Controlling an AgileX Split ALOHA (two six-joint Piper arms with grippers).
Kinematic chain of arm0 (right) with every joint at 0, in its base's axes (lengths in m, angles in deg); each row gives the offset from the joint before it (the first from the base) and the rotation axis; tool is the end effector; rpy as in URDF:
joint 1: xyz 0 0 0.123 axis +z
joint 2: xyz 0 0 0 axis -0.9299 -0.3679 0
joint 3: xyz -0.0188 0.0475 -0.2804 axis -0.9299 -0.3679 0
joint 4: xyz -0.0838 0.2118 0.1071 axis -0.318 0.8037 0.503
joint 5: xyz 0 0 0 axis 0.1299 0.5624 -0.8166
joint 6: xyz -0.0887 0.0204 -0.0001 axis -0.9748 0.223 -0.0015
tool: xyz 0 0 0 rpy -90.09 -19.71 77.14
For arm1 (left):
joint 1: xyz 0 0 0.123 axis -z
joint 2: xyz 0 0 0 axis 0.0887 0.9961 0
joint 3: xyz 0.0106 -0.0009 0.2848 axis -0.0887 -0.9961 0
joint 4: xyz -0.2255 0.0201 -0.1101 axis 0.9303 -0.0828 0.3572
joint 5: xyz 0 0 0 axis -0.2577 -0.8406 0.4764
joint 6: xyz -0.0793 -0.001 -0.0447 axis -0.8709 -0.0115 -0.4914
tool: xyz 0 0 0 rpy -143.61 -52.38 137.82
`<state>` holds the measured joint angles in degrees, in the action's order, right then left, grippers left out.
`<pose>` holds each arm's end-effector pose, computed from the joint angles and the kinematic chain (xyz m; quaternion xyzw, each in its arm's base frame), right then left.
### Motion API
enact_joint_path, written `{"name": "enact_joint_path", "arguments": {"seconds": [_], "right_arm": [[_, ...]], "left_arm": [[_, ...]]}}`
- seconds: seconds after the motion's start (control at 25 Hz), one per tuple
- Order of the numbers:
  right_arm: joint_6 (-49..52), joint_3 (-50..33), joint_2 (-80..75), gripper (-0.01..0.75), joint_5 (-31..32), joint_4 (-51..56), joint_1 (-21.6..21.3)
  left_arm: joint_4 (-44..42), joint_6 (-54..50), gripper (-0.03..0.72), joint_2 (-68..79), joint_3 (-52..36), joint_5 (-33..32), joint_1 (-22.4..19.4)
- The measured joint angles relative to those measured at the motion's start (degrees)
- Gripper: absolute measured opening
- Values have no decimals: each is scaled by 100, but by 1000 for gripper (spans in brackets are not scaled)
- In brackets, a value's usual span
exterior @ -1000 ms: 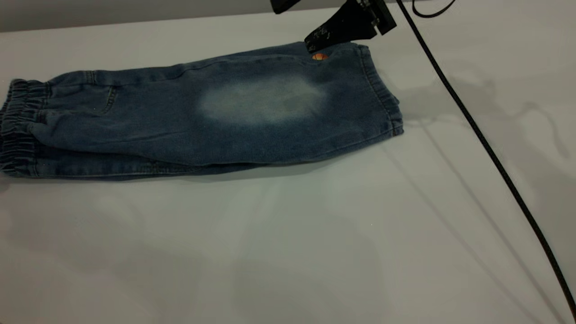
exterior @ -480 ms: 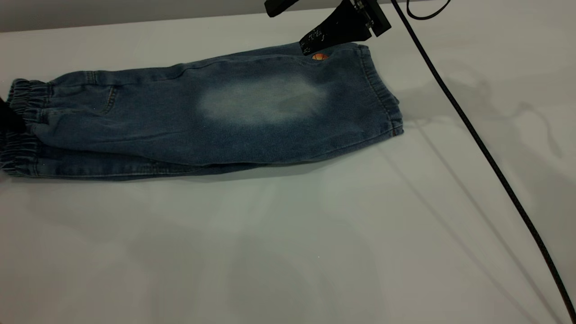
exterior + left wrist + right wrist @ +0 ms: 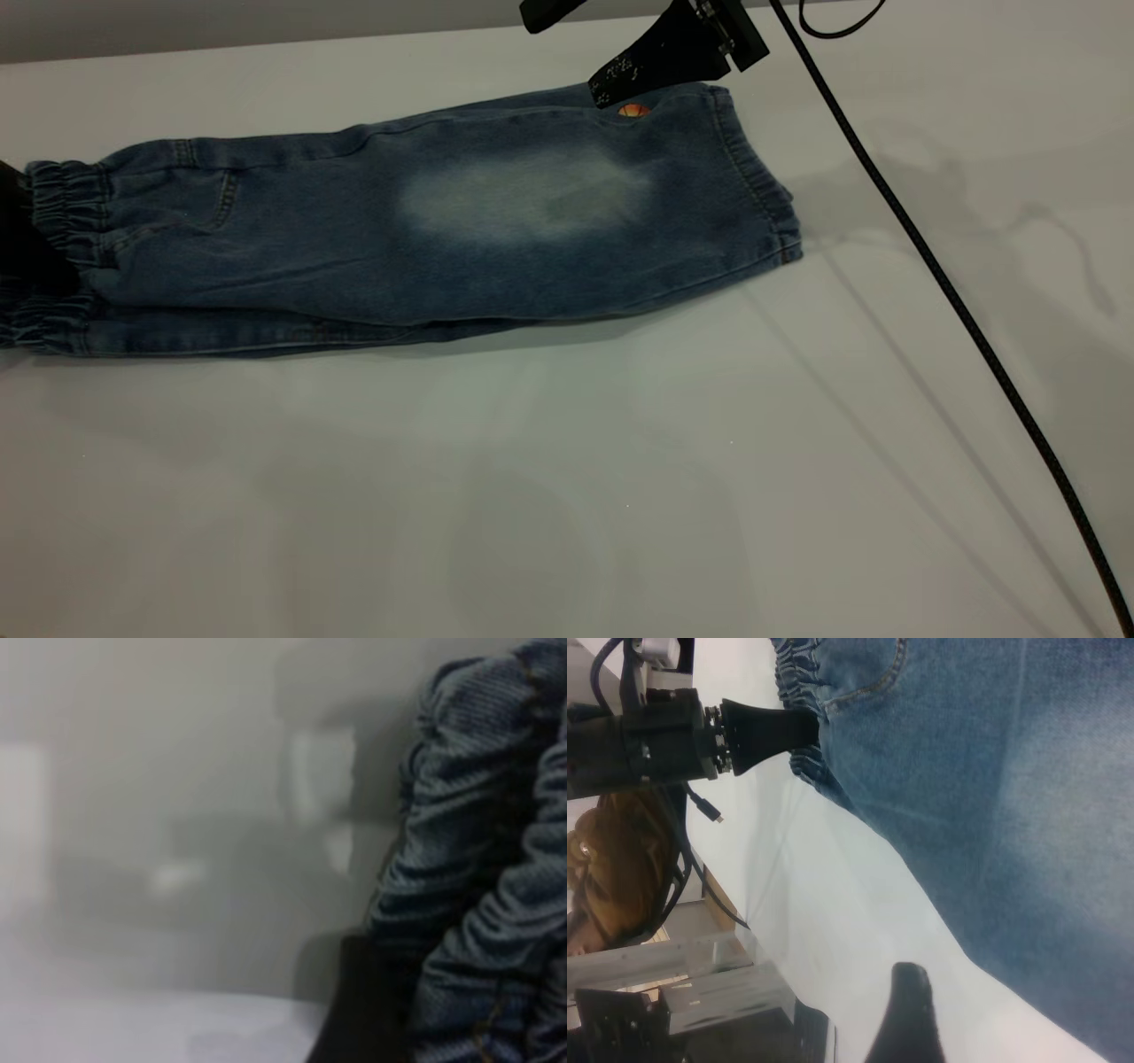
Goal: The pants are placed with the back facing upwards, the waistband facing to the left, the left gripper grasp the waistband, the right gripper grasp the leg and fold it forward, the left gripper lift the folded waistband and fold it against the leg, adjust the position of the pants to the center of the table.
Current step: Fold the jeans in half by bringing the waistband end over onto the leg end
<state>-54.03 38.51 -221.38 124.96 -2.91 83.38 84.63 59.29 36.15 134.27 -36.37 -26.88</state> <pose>0.4269 0.1928 0.1339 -0.1269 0.8627 0.4873 0.0478 0.3244 0.0945 0.0553 -0.1666 0.9630 -0.1578 0.1416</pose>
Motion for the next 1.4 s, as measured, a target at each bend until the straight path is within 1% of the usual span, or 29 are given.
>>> {"name": "enact_joint_path", "arguments": {"seconds": [0.2, 0.24, 0.4, 0.44, 0.48, 0.6, 0.8, 1.04, 1.12, 1.2, 1.4], "right_arm": [[0, 0, 0, 505, 7, 0, 0], [0, 0, 0, 505, 7, 0, 0], [5, 0, 0, 505, -99, -85, 103], [5, 0, 0, 505, -221, -100, 170], [5, 0, 0, 505, -342, -131, 235], [130, 0, 0, 505, -729, -155, 517], [316, 0, -7, 505, -1780, -382, 919], [316, 50, -157, 505, -2736, -438, 1352], [400, 195, -340, 505, -2846, -500, 1437], [488, 428, -545, 505, -2797, -500, 1492], [689, 1100, -1052, 505, -2374, -522, 1651]], "left_arm": [[47, 0, 283, 131, 1, -25, 178], [59, 0, 260, 137, 6, -25, 225], [39, -32, 251, 65, 1, 39, 266], [5, -32, 249, 20, -5, 50, 266], [-32, -32, 237, -53, -18, 73, 266], [-64, -87, 160, -391, -17, 81, 266], [-46, -195, 156, -1176, -17, -363, 266], [-41, -353, 156, -2020, -17, -768, 266], [-41, -347, 156, -2206, -17, -931, 289], [-39, -361, 156, -2319, -17, -1054, 360], [-21, -371, 156, -2468, -12, -1126, 826]]}}
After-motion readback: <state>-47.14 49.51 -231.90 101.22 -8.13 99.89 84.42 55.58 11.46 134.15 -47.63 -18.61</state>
